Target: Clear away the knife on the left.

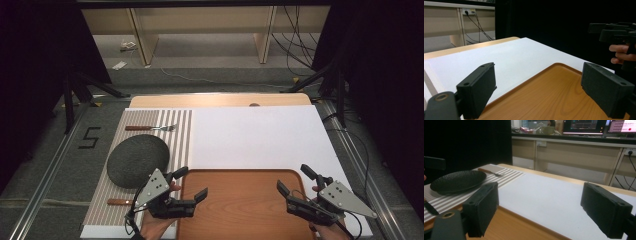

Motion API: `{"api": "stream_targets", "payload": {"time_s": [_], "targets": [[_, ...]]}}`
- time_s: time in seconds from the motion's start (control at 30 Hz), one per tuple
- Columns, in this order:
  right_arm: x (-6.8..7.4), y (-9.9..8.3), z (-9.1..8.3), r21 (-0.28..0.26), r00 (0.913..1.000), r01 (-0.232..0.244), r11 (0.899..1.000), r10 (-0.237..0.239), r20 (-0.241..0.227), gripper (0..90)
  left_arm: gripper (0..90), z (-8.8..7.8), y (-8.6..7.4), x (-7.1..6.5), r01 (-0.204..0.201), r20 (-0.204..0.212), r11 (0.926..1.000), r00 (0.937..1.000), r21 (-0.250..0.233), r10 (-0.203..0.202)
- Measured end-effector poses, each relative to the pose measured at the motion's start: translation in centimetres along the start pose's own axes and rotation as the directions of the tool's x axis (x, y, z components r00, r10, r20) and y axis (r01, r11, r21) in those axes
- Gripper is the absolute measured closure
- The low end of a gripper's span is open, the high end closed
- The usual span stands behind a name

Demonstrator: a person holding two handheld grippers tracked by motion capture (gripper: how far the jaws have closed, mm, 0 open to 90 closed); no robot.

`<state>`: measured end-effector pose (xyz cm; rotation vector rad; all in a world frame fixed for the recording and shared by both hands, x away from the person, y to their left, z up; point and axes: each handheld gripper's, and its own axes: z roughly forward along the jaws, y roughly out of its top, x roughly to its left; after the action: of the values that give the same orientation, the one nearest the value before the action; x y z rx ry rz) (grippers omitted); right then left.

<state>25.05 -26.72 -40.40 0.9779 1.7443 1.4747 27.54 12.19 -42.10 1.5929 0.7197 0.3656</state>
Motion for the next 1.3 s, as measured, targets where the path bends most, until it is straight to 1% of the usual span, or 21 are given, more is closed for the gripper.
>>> {"api": "stream_targets", "payload": {"time_s": [0.07,0.1,0.13,0.17,0.3,0.47,0.5,0.6,0.67,0.7,0.73,0.77,0.83,0.93,1.0,1.03,1.07,1.13,1.2,1.23,1.3], "targets": [[0.0,0.0,0.0,0.0,1.0,0.001,1.0,-0.001,0.0,15.9,12.0,0.0,0.0,0.0,0.002,-0.006,1.0,1.0,0.002,-0.002],[0.0,0.0,0.0,0.0,1.0,0.002,1.0,-0.002,0.001,15.9,13.2,-0.1,0.1,0.1,-0.005,-0.034,0.9997,0.9994,0.023,0.005],[0.0,0.0,0.0,0.0,1.0,0.002,1.0,-0.002,0.001,15.9,14.0,-0.1,0.1,0.1,-0.005,-0.034,0.9997,0.9994,0.023,0.005],[0.0,0.0,0.0,0.001,1.0,0.004,1.0,-0.004,0.002,15.9,14.1,-0.2,0.2,0.3,0.007,-0.035,0.9996,0.9993,0.026,-0.007],[0.0,0.0,0.0,0.004,1.0,0.008,1.0,-0.008,0.002,15.9,13.9,-0.4,0.5,0.6,0.002,-0.039,0.9996,0.9992,0.03,-0.001],[0.1,0.0,0.0,0.006,1.0,0.009,1.0,-0.009,0.001,16.0,13.8,-0.4,0.8,1.0,0.009,-0.034,0.998,0.9994,0.062,-0.007],[0.1,0.0,0.0,0.005,1.0,0.008,1.0,-0.008,0.001,16.0,14.2,-0.4,1.1,1.2,0.004,-0.032,0.9959,0.9995,0.09,-0.001],[0.1,0.0,0.1,0.008,1.0,0.007,1.0,-0.007,0.001,16.0,14.3,-0.5,1.4,1.4,0.0,-0.021,0.9938,0.9998,0.111,0.002],[0.1,0.0,0.1,0.008,1.0,0.006,1.0,-0.006,0.0,16.1,14.3,-0.6,1.6,1.7,-0.012,-0.014,0.9894,0.9998,0.145,0.014],[0.1,0.0,0.1,0.006,1.0,0.006,1.0,-0.006,0.0,16.1,14.3,-0.6,1.8,1.9,-0.008,-0.008,0.9864,0.9999,0.164,0.01],[0.1,0.0,0.1,0.005,1.0,0.008,1.0,-0.008,0.0,16.1,14.3,-0.7,2.0,2.4,0.001,0.008,0.9793,1.0,0.202,-0.002],[0.1,0.0,0.1,0.005,1.0,0.008,1.0,-0.008,0.0,16.1,14.4,-0.7,2.0,2.4,0.001,0.008,0.9793,1.0,0.202,-0.002],[0.1,0.0,0.1,0.008,1.0,0.005,1.0,-0.005,0.0,16.1,14.4,-0.8,2.1,3.1,0.028,0.015,0.9726,0.9994,0.231,-0.033],[0.1,0.0,0.1,0.009,1.0,0.005,1.0,-0.005,0.0,16.1,14.4,-1.0,2.2,3.4,0.03,0.012,0.9702,0.9994,0.241,-0.034],[0.1,0.0,0.1,0.007,1.0,0.006,1.0,-0.006,-0.002,16.0,14.6,-1.3,2.5,3.7,0.024,0.02,0.9643,0.9993,0.264,-0.03],[0.1,0.0,0.1,0.007,1.0,0.007,1.0,-0.006,-0.001,16.1,14.7,-1.5,2.8,4.0,0.009,0.017,0.9502,0.9997,0.311,-0.015],[0.1,0.0,0.1,0.008,1.0,0.005,1.0,-0.005,-0.001,16.1,14.8,-1.5,2.8,4.0,0.009,0.017,0.9502,0.9997,0.311,-0.015],[0.1,0.0,0.1,0.007,1.0,0.007,1.0,-0.007,-0.001,16.1,14.7,-2.0,3.1,4.3,-0.011,0.015,0.9398,0.9999,0.342,0.006],[0.1,0.0,0.0,0.008,1.0,0.007,1.0,-0.007,0.002,16.1,14.9,-2.5,3.4,4.7,-0.018,0.035,0.93,0.9994,0.367,0.006],[0.1,0.0,0.1,0.01,1.0,0.006,1.0,-0.006,0.002,16.1,15.4,-2.8,3.5,4.8,-0.024,0.04,0.9261,0.9991,0.377,0.01],[0.1,0.0,0.1,0.01,1.0,0.006,1.0,-0.006,0.001,16.1,15.4,-3.2,3.6,5.1,-0.043,0.031,0.9204,0.999,0.389,0.034]]}}
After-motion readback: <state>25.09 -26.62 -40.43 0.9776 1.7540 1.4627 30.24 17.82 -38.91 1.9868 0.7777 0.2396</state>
